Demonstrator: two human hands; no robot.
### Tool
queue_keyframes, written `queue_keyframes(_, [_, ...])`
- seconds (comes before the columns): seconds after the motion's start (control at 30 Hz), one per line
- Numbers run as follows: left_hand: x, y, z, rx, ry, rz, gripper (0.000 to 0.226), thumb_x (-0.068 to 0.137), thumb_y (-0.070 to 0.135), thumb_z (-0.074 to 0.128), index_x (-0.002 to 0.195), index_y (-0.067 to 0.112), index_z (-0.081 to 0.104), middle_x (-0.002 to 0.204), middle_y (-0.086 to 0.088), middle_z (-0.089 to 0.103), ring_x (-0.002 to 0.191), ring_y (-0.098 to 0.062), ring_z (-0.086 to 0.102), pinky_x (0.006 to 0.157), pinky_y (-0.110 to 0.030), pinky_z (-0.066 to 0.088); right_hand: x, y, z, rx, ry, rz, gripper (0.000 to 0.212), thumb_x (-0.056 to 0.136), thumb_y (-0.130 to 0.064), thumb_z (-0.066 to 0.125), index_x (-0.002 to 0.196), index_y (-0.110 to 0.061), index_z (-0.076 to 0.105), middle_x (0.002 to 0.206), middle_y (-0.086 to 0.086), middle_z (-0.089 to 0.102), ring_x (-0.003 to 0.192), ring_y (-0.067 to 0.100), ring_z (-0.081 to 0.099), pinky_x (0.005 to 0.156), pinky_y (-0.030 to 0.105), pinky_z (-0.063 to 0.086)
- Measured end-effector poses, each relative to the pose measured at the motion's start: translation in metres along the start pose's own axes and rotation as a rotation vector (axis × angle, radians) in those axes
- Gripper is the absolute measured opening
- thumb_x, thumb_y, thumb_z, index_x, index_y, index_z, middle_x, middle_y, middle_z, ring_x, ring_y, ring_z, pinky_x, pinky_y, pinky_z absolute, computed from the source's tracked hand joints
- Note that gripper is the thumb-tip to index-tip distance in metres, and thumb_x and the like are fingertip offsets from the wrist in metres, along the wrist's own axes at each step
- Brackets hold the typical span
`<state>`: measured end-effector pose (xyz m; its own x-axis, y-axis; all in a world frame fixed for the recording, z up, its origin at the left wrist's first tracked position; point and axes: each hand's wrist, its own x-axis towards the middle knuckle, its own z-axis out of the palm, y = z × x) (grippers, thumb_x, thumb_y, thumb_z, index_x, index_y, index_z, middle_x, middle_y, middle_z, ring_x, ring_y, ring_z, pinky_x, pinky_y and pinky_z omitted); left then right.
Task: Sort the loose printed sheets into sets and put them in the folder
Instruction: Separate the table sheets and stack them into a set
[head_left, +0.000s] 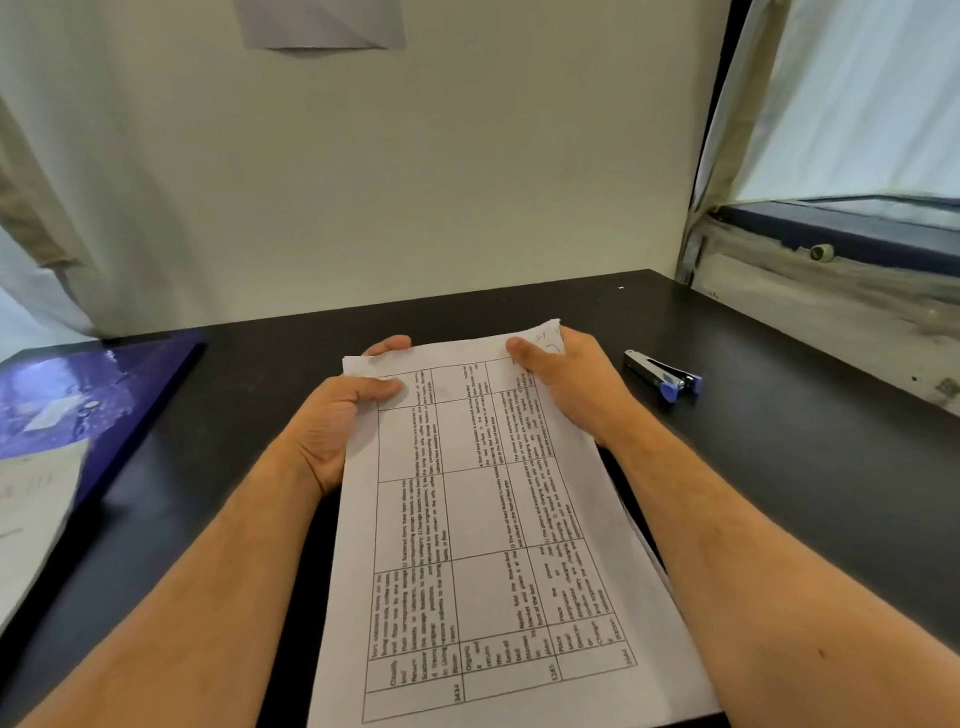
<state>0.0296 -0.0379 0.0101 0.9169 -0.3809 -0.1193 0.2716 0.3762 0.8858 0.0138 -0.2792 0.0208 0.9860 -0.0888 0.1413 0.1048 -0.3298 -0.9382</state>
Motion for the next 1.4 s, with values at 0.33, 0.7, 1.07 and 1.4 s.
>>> queue_keyframes(0.33, [0.002,0.002,-0.003,-0.023,0.168,0.036,0.039,0.097,0.001,0.051,0.123,0.027,0.063,0.117,-0.019,0.071,0.104,-0.038,0.070,0.068,-0.042,0.063,-0.001,-0.007,-0.007,0.078,-0.143,0.143,0.022,0.100,-0.035,0.055,0.107,-0.016,0.065,0.090,-0.003,0.077,0.075,0.013,0.075,0.063,0.026,0.057])
queue_keyframes(0.7, [0.007,0.007,0.012,1.199,0.655,0.694,0.052,0.096,0.023,0.063,0.143,0.027,0.042,0.148,0.001,0.047,0.135,-0.019,0.045,0.112,-0.043,0.039,-0.001,0.001,0.000,-0.035,-0.089,0.187,0.016,0.101,-0.032,0.055,0.093,-0.022,0.065,0.076,-0.010,0.074,0.065,0.005,0.073,0.065,0.026,0.056])
queue_keyframes(1.07, [0.071,0.006,0.101,1.536,-0.031,0.223,0.028,0.105,0.026,0.039,0.123,0.030,0.060,0.107,0.003,0.069,0.095,-0.013,0.067,0.086,-0.032,0.051,0.008,0.010,-0.007,-0.049,-0.065,0.126,0.019,0.100,-0.025,0.054,0.102,-0.013,0.068,0.089,0.005,0.077,0.080,0.023,0.076,0.086,0.049,0.060])
queue_keyframes(1.4, [0.079,-0.022,0.073,1.281,0.047,0.355,0.027,0.101,0.017,0.048,0.115,0.034,0.063,0.095,0.010,0.072,0.079,-0.007,0.073,0.071,-0.025,0.060,0.011,0.011,-0.017,-0.222,0.025,0.166,0.025,0.097,-0.035,0.060,0.095,-0.015,0.073,0.086,0.000,0.076,0.077,0.013,0.074,0.075,0.033,0.060])
